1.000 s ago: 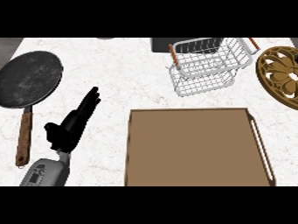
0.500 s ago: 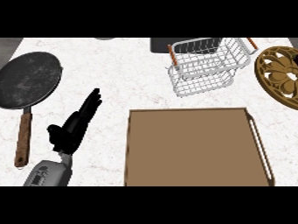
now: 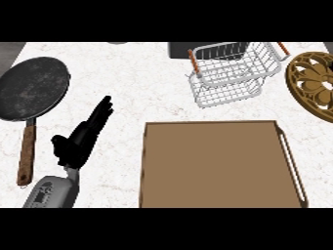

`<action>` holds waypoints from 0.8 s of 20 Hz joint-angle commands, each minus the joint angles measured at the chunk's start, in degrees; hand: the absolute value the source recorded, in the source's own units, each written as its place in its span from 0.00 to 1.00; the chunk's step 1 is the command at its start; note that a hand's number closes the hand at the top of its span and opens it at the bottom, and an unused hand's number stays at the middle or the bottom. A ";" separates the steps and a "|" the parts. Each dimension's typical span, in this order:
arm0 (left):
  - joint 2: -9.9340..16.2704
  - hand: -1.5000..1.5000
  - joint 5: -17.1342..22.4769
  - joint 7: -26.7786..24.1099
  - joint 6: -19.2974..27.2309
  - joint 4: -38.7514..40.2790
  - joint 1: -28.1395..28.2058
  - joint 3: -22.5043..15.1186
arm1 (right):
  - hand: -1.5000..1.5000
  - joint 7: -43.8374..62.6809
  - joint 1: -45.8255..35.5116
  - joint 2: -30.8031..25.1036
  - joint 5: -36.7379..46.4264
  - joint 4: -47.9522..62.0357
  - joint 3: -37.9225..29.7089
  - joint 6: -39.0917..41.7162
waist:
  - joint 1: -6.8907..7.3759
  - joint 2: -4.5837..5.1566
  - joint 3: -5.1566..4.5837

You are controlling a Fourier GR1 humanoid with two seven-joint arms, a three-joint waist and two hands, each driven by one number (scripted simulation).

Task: Pick the cupcake from the tray and place it in the tiered basket

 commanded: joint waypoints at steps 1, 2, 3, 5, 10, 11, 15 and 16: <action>-0.70 0.50 0.54 3.10 0.26 -3.56 0.81 -0.19 | 1.00 -0.51 -0.98 4.04 2.05 2.74 0.79 -2.73 | 0.31 0.07 0.04; -0.68 0.50 -0.27 -3.17 -1.16 1.71 1.96 0.12 | 1.00 -1.38 -0.88 3.00 1.72 2.75 0.32 -0.82 | -0.24 0.08 0.00; 0.09 0.50 0.67 0.04 -1.07 2.56 -1.90 2.02 | 1.00 -0.42 -3.28 3.23 1.69 4.10 -0.20 -0.54 | -0.09 0.19 0.01; 0.42 0.50 -0.18 -1.61 -0.97 -1.98 3.49 0.66 | 1.00 1.85 -1.96 7.88 2.06 3.24 0.30 -3.83 | -0.01 -0.10 0.01; 0.11 0.50 -0.47 -2.72 -1.79 0.96 1.91 1.25 | 1.00 1.81 -3.23 11.73 0.10 5.98 -2.30 -4.37 | 0.08 0.18 0.00; -0.87 0.50 -2.27 -2.30 -0.20 -1.47 4.47 -0.63 | 1.00 3.33 -2.84 11.57 -0.03 5.21 -2.06 -1.99 | -0.31 -0.12 0.02; 2.07 0.50 1.57 0.76 -2.99 -2.24 2.31 3.50 | 1.00 6.87 -1.90 13.10 -2.61 6.84 -4.22 1.03 | -0.72 -0.26 0.01; 1.39 0.50 1.43 1.10 -2.91 -1.81 1.61 2.87 | 1.00 12.32 -5.22 13.51 -4.49 10.00 -6.57 1.09 | -0.09 -0.02 -0.01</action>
